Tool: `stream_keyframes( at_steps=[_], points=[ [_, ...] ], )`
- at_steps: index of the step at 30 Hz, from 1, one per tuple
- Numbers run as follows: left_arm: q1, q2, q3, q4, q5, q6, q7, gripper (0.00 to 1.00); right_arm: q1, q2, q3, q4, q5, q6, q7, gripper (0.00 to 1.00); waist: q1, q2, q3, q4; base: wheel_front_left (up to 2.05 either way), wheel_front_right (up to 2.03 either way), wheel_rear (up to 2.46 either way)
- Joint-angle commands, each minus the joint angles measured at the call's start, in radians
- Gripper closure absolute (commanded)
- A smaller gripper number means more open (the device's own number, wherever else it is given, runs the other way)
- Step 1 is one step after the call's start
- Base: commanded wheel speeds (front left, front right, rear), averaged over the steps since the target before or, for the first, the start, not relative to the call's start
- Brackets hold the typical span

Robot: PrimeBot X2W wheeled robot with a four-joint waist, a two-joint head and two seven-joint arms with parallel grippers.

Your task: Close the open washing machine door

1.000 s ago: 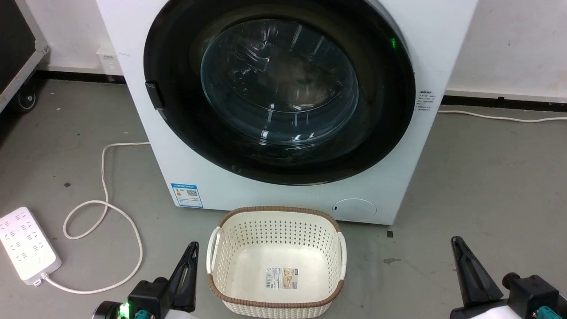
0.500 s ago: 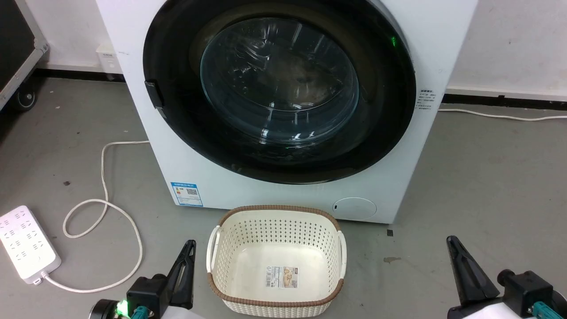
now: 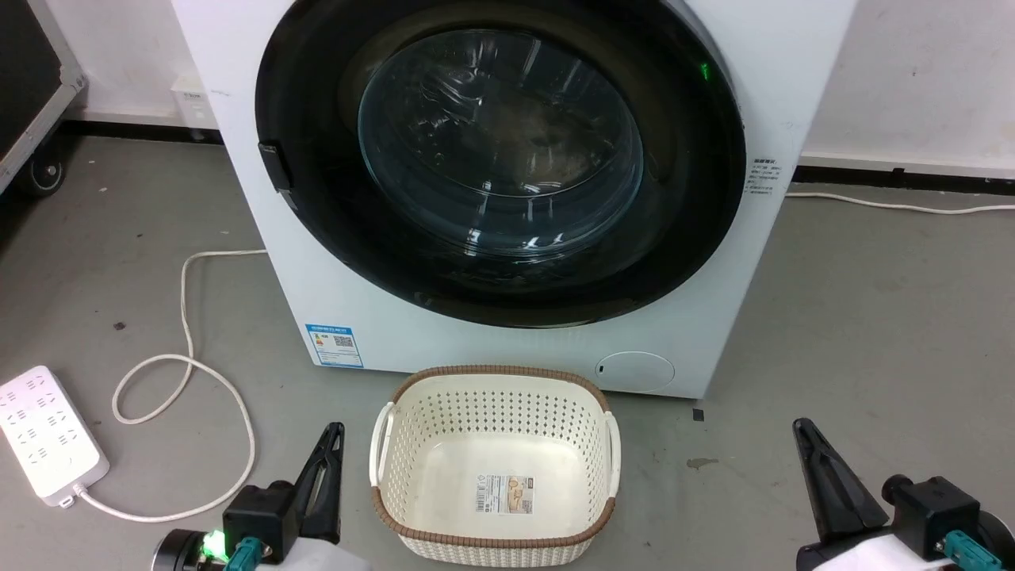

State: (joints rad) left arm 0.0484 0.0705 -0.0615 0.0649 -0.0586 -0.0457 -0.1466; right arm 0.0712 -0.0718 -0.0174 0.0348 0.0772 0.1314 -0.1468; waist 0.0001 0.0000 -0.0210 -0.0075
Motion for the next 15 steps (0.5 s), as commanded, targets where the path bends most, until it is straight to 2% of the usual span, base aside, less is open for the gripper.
stream_keyframes(
  at_steps=[1, 15],
  points=[
    [-0.013, -0.004, 0.004, -0.007, 0.008, 0.006, 0.007, 1.0, -0.019, 0.005, 0.002, -0.008, -0.007, 0.0, 0.006, 1.0, 0.0, 0.0, 0.0, 0.0, 0.0, 0.0, 0.0],
    [-0.02, -0.007, 0.016, -0.019, 0.018, 0.014, 0.035, 1.0, -0.03, 0.009, 0.005, -0.013, -0.021, 0.0, 0.035, 1.0, 0.0, 0.0, 0.005, 0.002, 0.0, 0.0, 0.0]
  ],
)
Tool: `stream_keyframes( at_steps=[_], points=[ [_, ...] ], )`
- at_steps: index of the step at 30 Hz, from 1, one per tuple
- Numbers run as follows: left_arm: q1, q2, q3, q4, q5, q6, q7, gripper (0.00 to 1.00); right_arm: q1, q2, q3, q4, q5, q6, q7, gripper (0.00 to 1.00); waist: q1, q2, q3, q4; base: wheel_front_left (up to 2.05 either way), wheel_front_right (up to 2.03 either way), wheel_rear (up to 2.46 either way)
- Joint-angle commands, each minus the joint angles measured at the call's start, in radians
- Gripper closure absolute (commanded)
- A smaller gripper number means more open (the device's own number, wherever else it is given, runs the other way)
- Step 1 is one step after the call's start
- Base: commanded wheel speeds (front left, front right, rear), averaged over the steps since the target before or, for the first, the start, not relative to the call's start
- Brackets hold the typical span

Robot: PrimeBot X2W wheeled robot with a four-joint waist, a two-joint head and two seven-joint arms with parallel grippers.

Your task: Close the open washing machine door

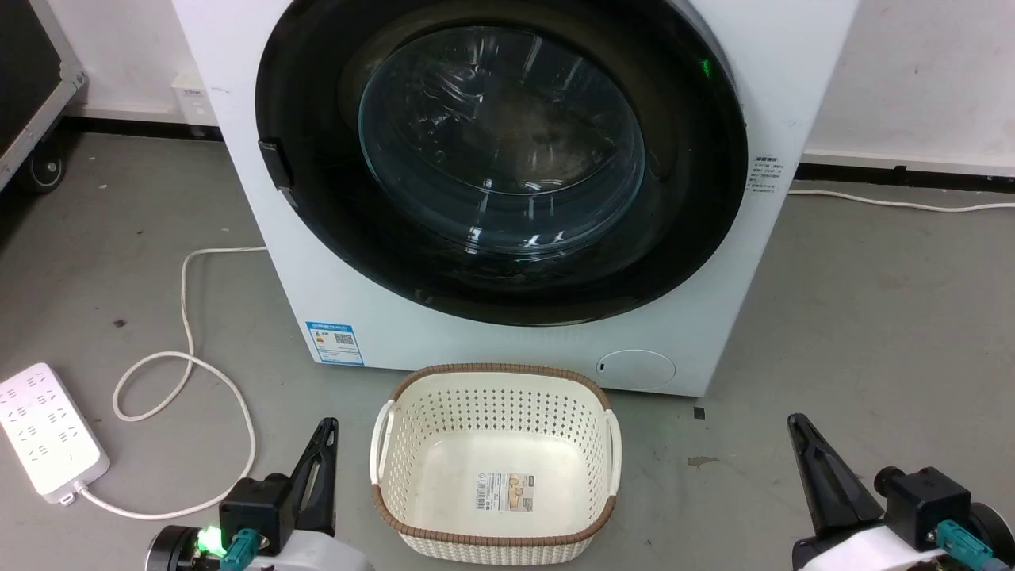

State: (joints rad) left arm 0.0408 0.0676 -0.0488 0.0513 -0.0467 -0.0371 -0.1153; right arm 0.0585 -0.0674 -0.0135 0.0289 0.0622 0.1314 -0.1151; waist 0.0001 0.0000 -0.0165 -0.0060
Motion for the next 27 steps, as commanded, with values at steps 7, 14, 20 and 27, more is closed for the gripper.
stream_keyframes(
  at_steps=[7, 14, 20, 27],
  points=[
    [-0.016, -0.006, 0.009, -0.012, 0.012, 0.009, 0.019, 1.0, -0.023, 0.006, 0.003, -0.01, -0.014, 0.0, 0.018, 1.0, 0.0, 0.0, 0.002, 0.001, 0.0, 0.0, 0.0],
    [-0.02, -0.008, 0.015, -0.017, 0.017, 0.013, 0.033, 1.0, -0.028, 0.008, 0.004, -0.013, -0.021, -0.001, 0.032, 1.0, 0.0, 0.0, 0.004, 0.002, 0.0, 0.0, 0.0],
    [-0.023, -0.009, 0.02, -0.022, 0.021, 0.017, 0.045, 1.0, -0.032, 0.009, 0.006, -0.015, -0.027, -0.001, 0.045, 1.0, 0.0, 0.0, 0.006, 0.002, 0.0, 0.0, 0.0],
    [-0.027, -0.011, 0.026, -0.028, 0.026, 0.021, 0.059, 1.0, -0.038, 0.011, 0.007, -0.018, -0.034, -0.001, 0.059, 1.0, 0.0, 0.0, 0.008, 0.003, 0.0, 0.0, 0.0]
  ],
)
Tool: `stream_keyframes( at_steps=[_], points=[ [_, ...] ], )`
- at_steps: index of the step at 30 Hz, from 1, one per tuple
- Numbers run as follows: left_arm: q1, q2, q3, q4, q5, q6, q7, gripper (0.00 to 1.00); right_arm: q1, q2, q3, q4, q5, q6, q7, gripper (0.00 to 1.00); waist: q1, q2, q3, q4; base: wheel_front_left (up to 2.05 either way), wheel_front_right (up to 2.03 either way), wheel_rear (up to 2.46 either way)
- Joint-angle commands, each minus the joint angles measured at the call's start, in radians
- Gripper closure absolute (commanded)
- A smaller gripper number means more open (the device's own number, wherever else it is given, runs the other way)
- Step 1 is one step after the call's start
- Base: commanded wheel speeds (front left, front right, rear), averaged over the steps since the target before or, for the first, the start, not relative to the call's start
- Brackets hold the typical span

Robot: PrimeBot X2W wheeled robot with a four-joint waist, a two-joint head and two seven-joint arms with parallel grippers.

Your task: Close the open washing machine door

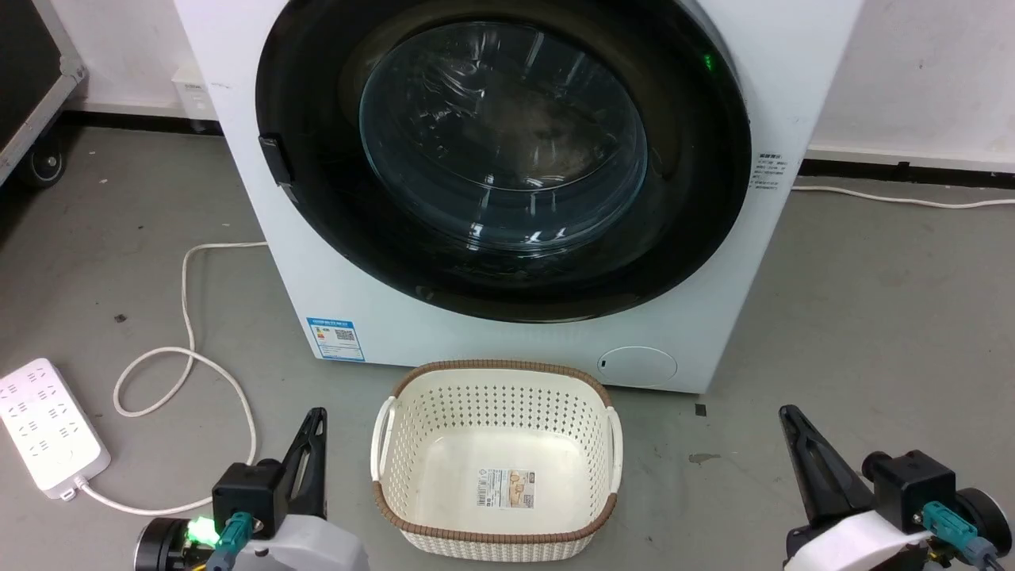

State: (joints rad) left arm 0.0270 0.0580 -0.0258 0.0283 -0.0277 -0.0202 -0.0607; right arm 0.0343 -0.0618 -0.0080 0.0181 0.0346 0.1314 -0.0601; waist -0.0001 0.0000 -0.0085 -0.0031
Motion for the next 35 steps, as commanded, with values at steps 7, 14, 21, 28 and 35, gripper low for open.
stream_keyframes(
  at_steps=[7, 14, 21, 28, 35],
  points=[
    [-0.016, -0.003, 0.009, -0.011, 0.013, 0.008, 0.019, 1.0, -0.019, 0.007, 0.003, -0.01, -0.014, -0.001, 0.018, 1.0, 0.0001, 0.0, 0.002, 0.001, 0.0, 0.0, 0.0],
    [-0.021, -0.005, 0.016, -0.019, 0.019, 0.014, 0.038, 1.0, -0.026, 0.009, 0.005, -0.014, -0.023, -0.001, 0.037, 1.0, 0.0001, 0.0, 0.005, 0.002, 0.0, 0.0, 0.0],
    [-0.025, -0.007, 0.022, -0.025, 0.024, 0.018, 0.052, 1.0, -0.031, 0.011, 0.007, -0.016, -0.03, -0.001, 0.051, 1.0, 0.0001, 0.0, 0.007, 0.003, 0.0, 0.0, 0.0],
    [-0.027, -0.008, 0.026, -0.028, 0.028, 0.02, 0.061, 1.0, -0.034, 0.012, 0.008, -0.018, -0.035, -0.001, 0.06, 1.0, 0.0001, 0.0, 0.008, 0.003, 0.0, 0.0, 0.0],
    [-0.027, -0.008, 0.026, -0.028, 0.028, 0.02, 0.061, 1.0, -0.034, 0.012, 0.008, -0.018, -0.035, -0.001, 0.06, 1.0, 0.0001, 0.0, 0.008, 0.003, 0.0, 0.0, 0.0]
  ],
)
